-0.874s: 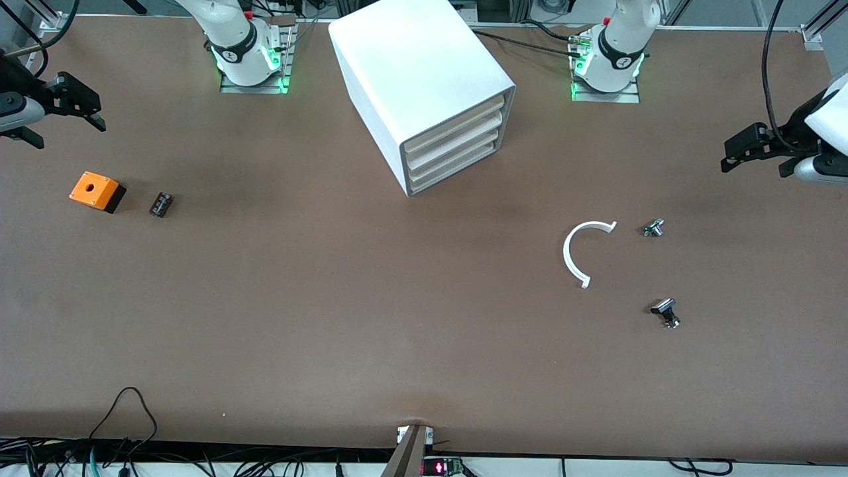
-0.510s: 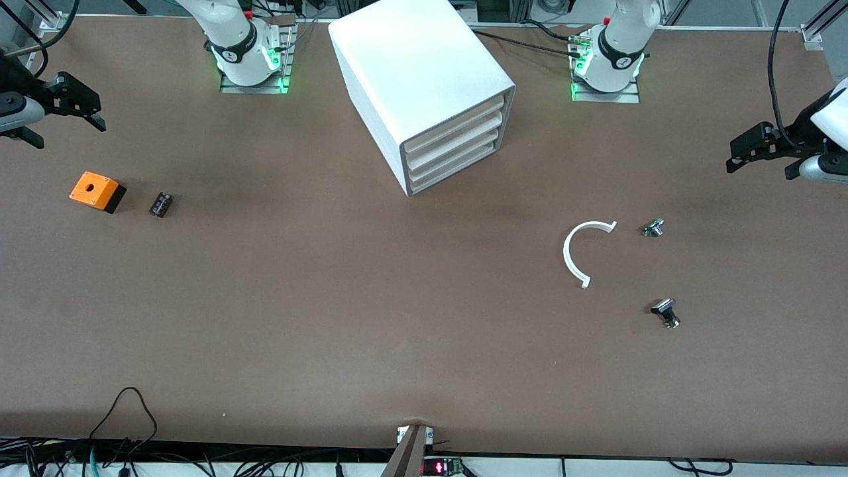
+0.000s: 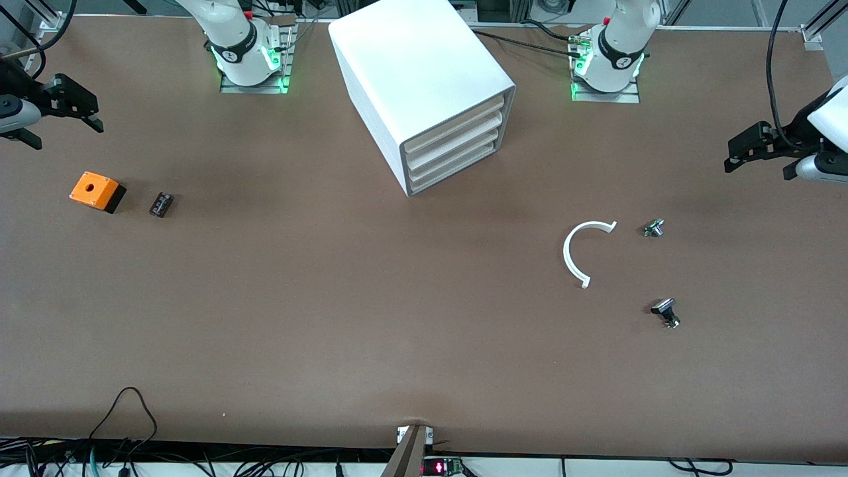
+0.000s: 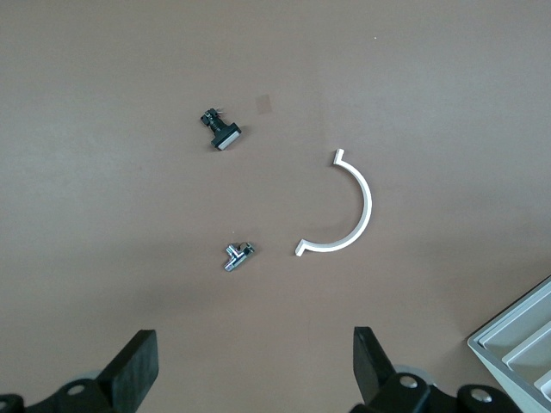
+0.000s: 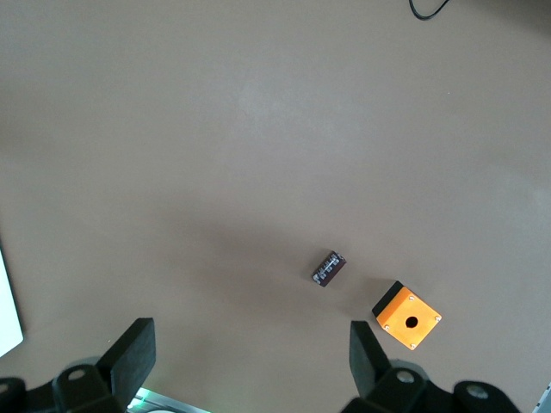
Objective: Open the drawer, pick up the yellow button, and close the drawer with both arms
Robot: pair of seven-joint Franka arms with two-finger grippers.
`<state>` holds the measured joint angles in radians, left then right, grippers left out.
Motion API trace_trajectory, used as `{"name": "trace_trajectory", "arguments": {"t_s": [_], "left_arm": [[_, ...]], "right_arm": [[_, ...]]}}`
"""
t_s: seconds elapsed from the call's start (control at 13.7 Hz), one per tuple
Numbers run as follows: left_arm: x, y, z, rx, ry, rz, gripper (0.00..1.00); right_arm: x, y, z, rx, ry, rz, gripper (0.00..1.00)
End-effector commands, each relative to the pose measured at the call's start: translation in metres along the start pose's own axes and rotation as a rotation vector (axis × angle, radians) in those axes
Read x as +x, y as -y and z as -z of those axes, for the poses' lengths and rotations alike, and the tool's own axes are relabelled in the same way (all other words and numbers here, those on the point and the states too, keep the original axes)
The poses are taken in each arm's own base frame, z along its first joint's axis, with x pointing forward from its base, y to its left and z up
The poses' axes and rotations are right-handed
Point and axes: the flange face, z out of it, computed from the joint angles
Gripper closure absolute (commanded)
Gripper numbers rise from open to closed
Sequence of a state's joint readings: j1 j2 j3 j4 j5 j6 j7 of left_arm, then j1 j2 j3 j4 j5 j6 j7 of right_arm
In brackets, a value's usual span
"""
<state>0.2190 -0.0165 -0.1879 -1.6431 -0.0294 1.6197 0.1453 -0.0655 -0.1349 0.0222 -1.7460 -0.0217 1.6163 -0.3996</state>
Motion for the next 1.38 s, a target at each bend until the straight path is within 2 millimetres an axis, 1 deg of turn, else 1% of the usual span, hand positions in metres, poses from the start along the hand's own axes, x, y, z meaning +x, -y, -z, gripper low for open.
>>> {"name": "trace_trajectory", "arguments": {"t_s": [0.0, 0.07, 0.29, 0.36, 0.51, 0.58, 0.95, 1.16, 1.31], "left_arm": [[0.004, -0.002, 0.006, 0.02, 0.005, -0.033, 0.0], [0.004, -0.003, 0.006, 0.036, 0.006, -0.038, 0.0], [0.004, -0.006, 0.006, 0.038, 0.01, -0.044, 0.0], [0.004, -0.006, 0.006, 0.038, 0.01, -0.044, 0.0], [0.004, -0.002, 0.006, 0.038, 0.01, -0.038, 0.0], [0.003, 0.001, 0.005, 0.037, 0.011, -0.033, 0.0], [0.004, 0.0, 0.006, 0.038, 0.008, -0.038, 0.0], [0.004, -0.001, 0.006, 0.038, 0.007, -0.041, 0.0], [0.006, -0.008, 0.007, 0.038, 0.002, -0.052, 0.0]], "right_arm": [[0.007, -0.005, -0.009, 0.024, 0.02, -0.004, 0.0], [0.01, -0.004, -0.015, 0.029, 0.031, 0.001, 0.0], [0.028, 0.003, -0.042, 0.05, 0.077, 0.031, 0.0], [0.032, 0.007, -0.048, 0.056, 0.088, 0.04, 0.0], [0.034, 0.008, -0.054, 0.062, 0.097, 0.048, 0.0], [0.04, 0.017, -0.059, 0.065, 0.105, 0.068, 0.0], [0.043, 0.022, -0.058, 0.063, 0.103, 0.077, 0.0], [0.046, 0.033, -0.056, 0.061, 0.1, 0.086, 0.0], [0.046, 0.033, -0.056, 0.061, 0.1, 0.088, 0.0]]}}
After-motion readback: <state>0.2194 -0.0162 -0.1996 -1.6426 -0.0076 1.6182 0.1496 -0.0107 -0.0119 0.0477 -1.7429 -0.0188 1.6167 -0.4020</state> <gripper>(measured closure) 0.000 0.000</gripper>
